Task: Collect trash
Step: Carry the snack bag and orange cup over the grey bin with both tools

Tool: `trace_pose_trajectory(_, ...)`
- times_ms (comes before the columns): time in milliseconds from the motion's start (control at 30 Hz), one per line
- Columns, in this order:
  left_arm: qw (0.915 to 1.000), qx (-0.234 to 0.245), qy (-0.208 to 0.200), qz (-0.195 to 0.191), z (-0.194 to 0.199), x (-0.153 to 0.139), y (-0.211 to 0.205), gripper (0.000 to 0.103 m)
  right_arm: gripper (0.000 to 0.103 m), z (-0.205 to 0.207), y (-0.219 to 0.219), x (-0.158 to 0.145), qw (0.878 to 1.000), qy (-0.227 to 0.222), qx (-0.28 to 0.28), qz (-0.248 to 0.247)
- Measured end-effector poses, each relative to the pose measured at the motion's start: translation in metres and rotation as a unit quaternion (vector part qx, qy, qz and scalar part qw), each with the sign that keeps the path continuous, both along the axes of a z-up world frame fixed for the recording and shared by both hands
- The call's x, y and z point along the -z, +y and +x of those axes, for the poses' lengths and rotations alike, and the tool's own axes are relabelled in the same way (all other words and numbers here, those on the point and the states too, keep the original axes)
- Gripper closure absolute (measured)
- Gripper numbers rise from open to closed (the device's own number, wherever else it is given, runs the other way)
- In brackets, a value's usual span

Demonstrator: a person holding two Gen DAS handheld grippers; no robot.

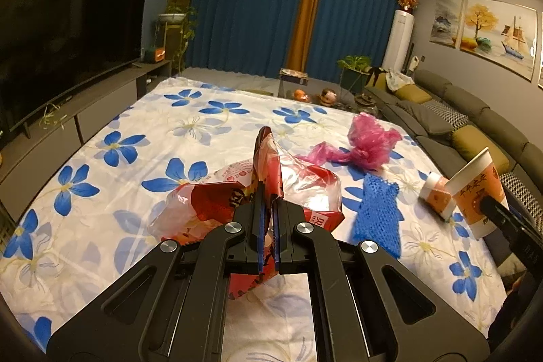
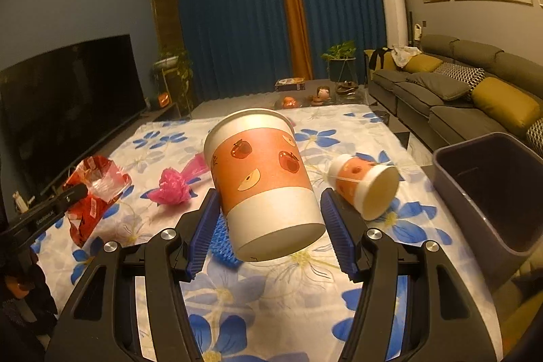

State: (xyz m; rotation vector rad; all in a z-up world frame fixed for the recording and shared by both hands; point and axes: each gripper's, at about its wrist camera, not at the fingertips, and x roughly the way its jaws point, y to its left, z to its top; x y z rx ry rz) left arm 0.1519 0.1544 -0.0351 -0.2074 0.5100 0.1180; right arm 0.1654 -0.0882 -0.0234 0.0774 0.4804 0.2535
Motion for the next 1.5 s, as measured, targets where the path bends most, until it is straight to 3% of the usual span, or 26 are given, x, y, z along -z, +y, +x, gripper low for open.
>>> trace_pose_trajectory(467,0.9991,0.035,-0.020,0.009,-0.020,-0.023,-0.040,0.100,0.043,-0.034,-0.032,-0.018,0.999,-0.029,0.016,0.016)
trace_pose_trajectory(1500,0.9881,0.141,-0.036,0.050,0.003,-0.039,-0.167,0.100,0.043,-0.052,-0.099,-0.028,0.995,-0.053,0.074,0.029)
